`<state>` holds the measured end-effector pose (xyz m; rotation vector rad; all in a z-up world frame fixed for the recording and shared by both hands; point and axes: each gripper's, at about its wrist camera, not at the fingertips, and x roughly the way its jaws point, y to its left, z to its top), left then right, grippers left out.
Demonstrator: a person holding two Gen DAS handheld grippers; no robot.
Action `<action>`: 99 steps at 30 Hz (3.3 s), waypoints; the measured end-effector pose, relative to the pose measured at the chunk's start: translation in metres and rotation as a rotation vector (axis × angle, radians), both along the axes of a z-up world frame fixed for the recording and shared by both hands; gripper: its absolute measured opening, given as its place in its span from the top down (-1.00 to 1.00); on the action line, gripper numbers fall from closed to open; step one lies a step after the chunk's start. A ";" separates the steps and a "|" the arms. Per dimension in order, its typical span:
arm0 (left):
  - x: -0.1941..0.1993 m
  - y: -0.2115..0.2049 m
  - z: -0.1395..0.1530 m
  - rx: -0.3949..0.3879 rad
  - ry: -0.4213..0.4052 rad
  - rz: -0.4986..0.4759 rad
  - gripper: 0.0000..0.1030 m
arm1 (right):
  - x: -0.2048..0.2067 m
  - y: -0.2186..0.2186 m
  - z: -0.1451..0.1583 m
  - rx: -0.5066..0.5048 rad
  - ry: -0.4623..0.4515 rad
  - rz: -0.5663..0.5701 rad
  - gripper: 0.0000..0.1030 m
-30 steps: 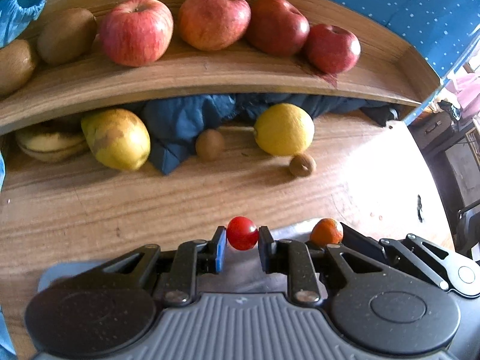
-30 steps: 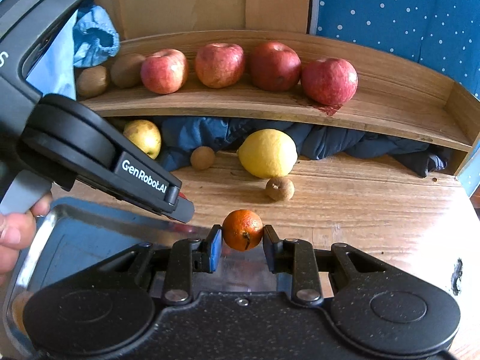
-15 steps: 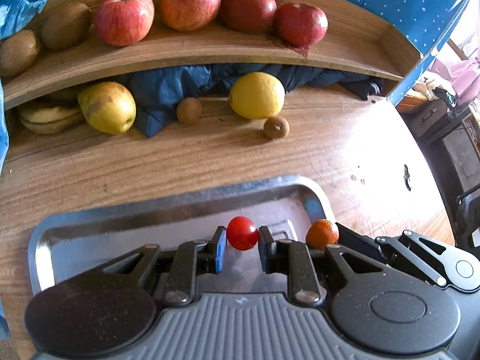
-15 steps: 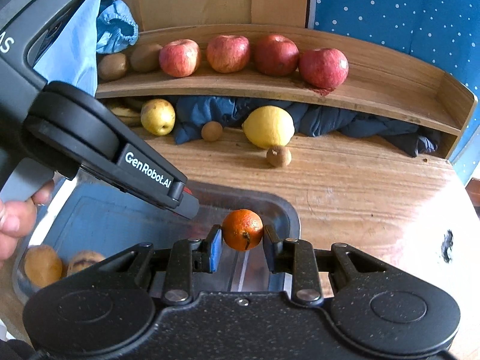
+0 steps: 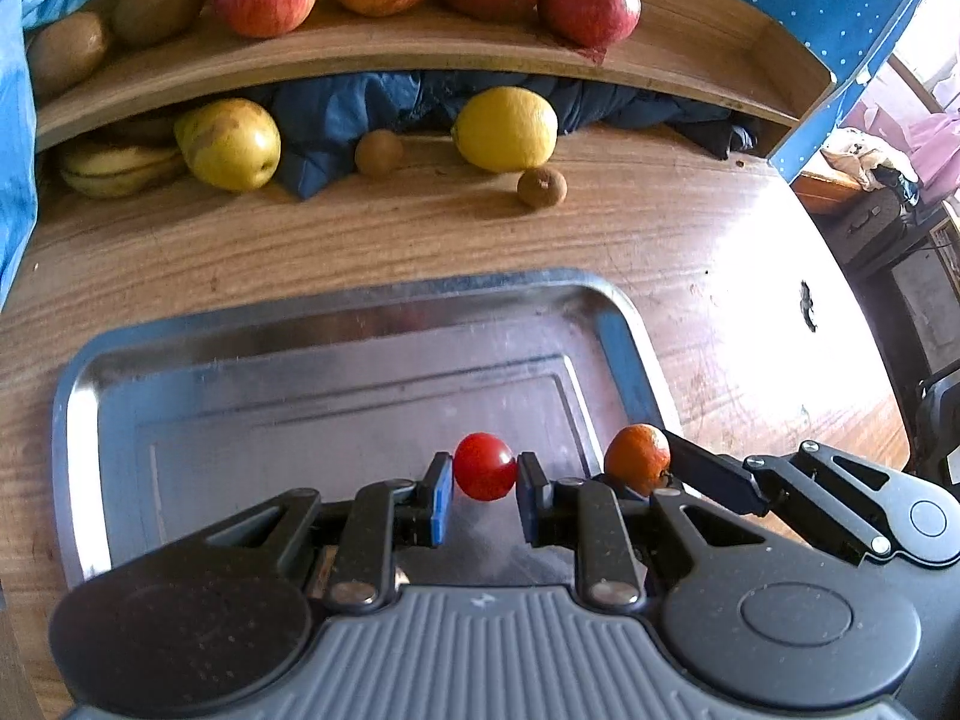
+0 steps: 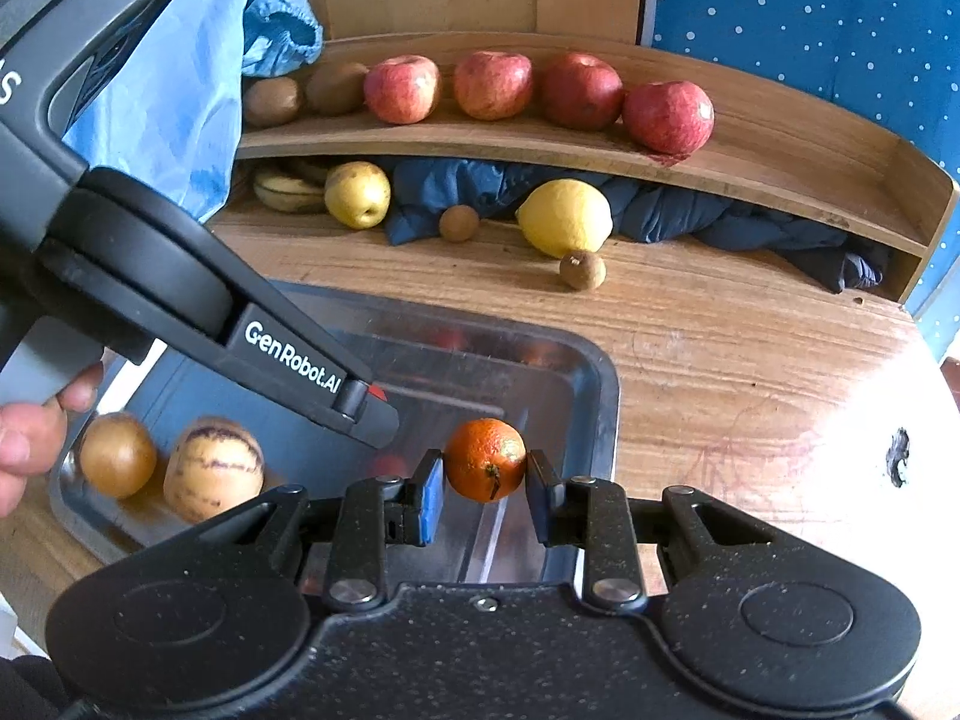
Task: Organize fruits
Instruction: 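Carry the tomato in left tool and orange in right tool over the tray, then lower both fruits onto the tray and open both tools to release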
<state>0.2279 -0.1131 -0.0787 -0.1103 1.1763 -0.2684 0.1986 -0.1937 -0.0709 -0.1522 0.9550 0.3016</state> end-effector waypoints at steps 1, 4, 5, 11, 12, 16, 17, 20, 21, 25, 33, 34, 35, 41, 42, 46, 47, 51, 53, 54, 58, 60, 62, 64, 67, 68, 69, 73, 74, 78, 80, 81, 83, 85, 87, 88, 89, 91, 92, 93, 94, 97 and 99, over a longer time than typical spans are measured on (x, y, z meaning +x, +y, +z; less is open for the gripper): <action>-0.002 0.000 -0.001 0.000 0.003 0.000 0.53 | -0.002 0.000 0.000 0.000 0.003 0.002 0.41; -0.006 -0.001 -0.002 -0.002 0.016 0.001 0.53 | -0.008 -0.003 -0.001 0.002 0.014 0.007 0.41; -0.007 -0.001 -0.002 -0.002 0.019 0.001 0.53 | -0.010 -0.004 -0.001 0.002 0.017 0.008 0.41; -0.011 -0.005 -0.002 0.005 0.030 -0.009 0.53 | -0.023 -0.011 -0.003 -0.003 0.036 0.002 0.41; -0.011 -0.005 -0.002 0.006 0.032 -0.011 0.53 | -0.024 -0.011 -0.004 -0.004 0.038 0.003 0.41; -0.015 -0.008 -0.002 0.010 0.035 -0.019 0.53 | -0.030 -0.013 -0.004 -0.003 0.043 0.007 0.41; -0.016 -0.009 -0.002 0.011 0.037 -0.021 0.53 | -0.031 -0.013 -0.004 -0.003 0.044 0.008 0.41; -0.019 -0.010 -0.002 0.016 0.040 -0.024 0.53 | -0.034 -0.014 -0.004 -0.002 0.047 0.010 0.41; -0.019 -0.010 -0.002 0.018 0.041 -0.024 0.53 | -0.035 -0.014 -0.004 -0.001 0.048 0.010 0.41; -0.021 -0.011 -0.003 0.025 0.048 -0.022 0.53 | -0.039 -0.015 -0.005 -0.002 0.053 0.013 0.41; -0.025 -0.012 -0.002 0.034 0.056 -0.022 0.53 | -0.044 -0.014 -0.005 -0.006 0.061 0.022 0.41; -0.025 -0.011 -0.002 0.035 0.057 -0.023 0.53 | -0.044 -0.014 -0.005 -0.006 0.061 0.022 0.40; -0.025 -0.011 -0.001 0.037 0.058 -0.022 0.53 | -0.045 -0.014 -0.005 -0.006 0.062 0.023 0.40; -0.026 -0.011 -0.001 0.044 0.063 -0.019 0.53 | -0.046 -0.014 -0.004 -0.007 0.064 0.024 0.40; -0.026 -0.011 -0.001 0.044 0.064 -0.019 0.53 | -0.046 -0.014 -0.004 -0.008 0.065 0.024 0.40; -0.028 -0.011 -0.001 0.047 0.062 -0.018 0.53 | -0.049 -0.015 -0.005 -0.008 0.070 0.029 0.40; -0.028 -0.011 -0.001 0.047 0.062 -0.017 0.53 | -0.049 -0.014 -0.006 -0.008 0.071 0.029 0.40; -0.029 -0.010 0.000 0.049 0.062 -0.012 0.53 | -0.052 -0.013 -0.005 -0.008 0.076 0.034 0.40; -0.030 -0.009 0.000 0.050 0.062 -0.009 0.52 | -0.053 -0.013 -0.005 -0.009 0.078 0.035 0.40; -0.030 -0.008 0.000 0.050 0.061 -0.008 0.52 | -0.053 -0.013 -0.005 -0.009 0.078 0.036 0.40; -0.034 -0.008 0.003 0.051 0.054 -0.002 0.50 | -0.054 -0.013 -0.004 -0.010 0.077 0.038 0.39; -0.036 -0.007 0.004 0.050 0.050 0.000 0.50 | -0.055 -0.012 -0.003 -0.010 0.075 0.040 0.39; -0.038 -0.007 0.005 0.049 0.045 0.002 0.50 | -0.056 -0.011 -0.003 -0.012 0.073 0.042 0.39; -0.040 -0.007 0.007 0.047 0.038 0.005 0.50 | -0.057 -0.011 -0.003 -0.012 0.069 0.044 0.39; -0.045 -0.007 0.011 0.045 0.029 0.005 0.42 | -0.059 -0.012 -0.001 -0.012 0.061 0.043 0.38; -0.047 -0.007 0.012 0.045 0.024 0.004 0.36 | -0.060 -0.012 0.000 -0.012 0.058 0.042 0.37; -0.049 -0.006 0.014 0.047 0.018 0.003 0.33 | -0.061 -0.012 0.001 -0.012 0.056 0.042 0.34; -0.058 -0.004 0.021 0.059 -0.005 0.001 0.12 | -0.067 -0.015 0.005 -0.006 0.050 0.039 0.20; -0.062 -0.002 0.023 0.062 -0.008 0.001 0.05 | -0.069 -0.016 0.005 -0.003 0.049 0.038 0.15; -0.073 0.002 0.027 0.072 -0.004 0.001 -0.18 | -0.074 -0.018 0.010 0.011 0.043 0.034 -0.07; -0.079 0.004 0.029 0.074 0.002 -0.004 -0.41 | -0.076 -0.020 0.012 0.023 0.043 0.031 -0.21; -0.082 0.005 0.030 0.075 0.005 -0.004 -0.46 | -0.078 -0.020 0.013 0.027 0.042 0.032 -0.24; -0.088 0.009 0.031 0.082 0.011 0.005 -0.60 | -0.080 -0.021 0.015 0.035 0.040 0.034 -0.39; -0.092 0.012 0.031 0.093 0.016 0.014 -0.67 | -0.082 -0.021 0.016 0.044 0.038 0.038 -0.51; -0.096 0.016 0.031 0.104 0.021 0.021 -0.75 | -0.084 -0.022 0.018 0.048 0.039 0.045 -0.60; -0.098 0.018 0.031 0.112 0.028 0.023 -0.86 | -0.084 -0.021 0.018 0.050 0.040 0.049 -0.66; -0.100 0.020 0.030 0.126 0.038 0.023 -0.93 | -0.085 -0.021 0.018 0.052 0.043 0.053 -0.70; -0.104 0.022 0.027 0.163 0.056 0.020 -0.95 | -0.086 -0.021 0.019 0.057 0.048 0.057 -0.77; -0.106 0.024 0.025 0.186 0.064 0.022 -0.96 | -0.086 -0.020 0.019 0.059 0.052 0.059 -0.81; -0.109 0.025 0.023 0.208 0.074 0.026 -0.97 | -0.086 -0.020 0.019 0.061 0.056 0.062 -0.83; -0.111 0.027 0.021 0.225 0.082 0.031 -0.98 | -0.086 -0.019 0.019 0.059 0.060 0.066 -0.86; -0.113 0.035 0.019 0.250 0.103 0.056 -0.99 | -0.086 -0.018 0.019 0.049 0.062 0.075 -0.94; -0.115 0.040 0.020 0.271 0.105 0.063 -0.99 | -0.085 -0.017 0.020 0.052 0.058 0.073 -0.97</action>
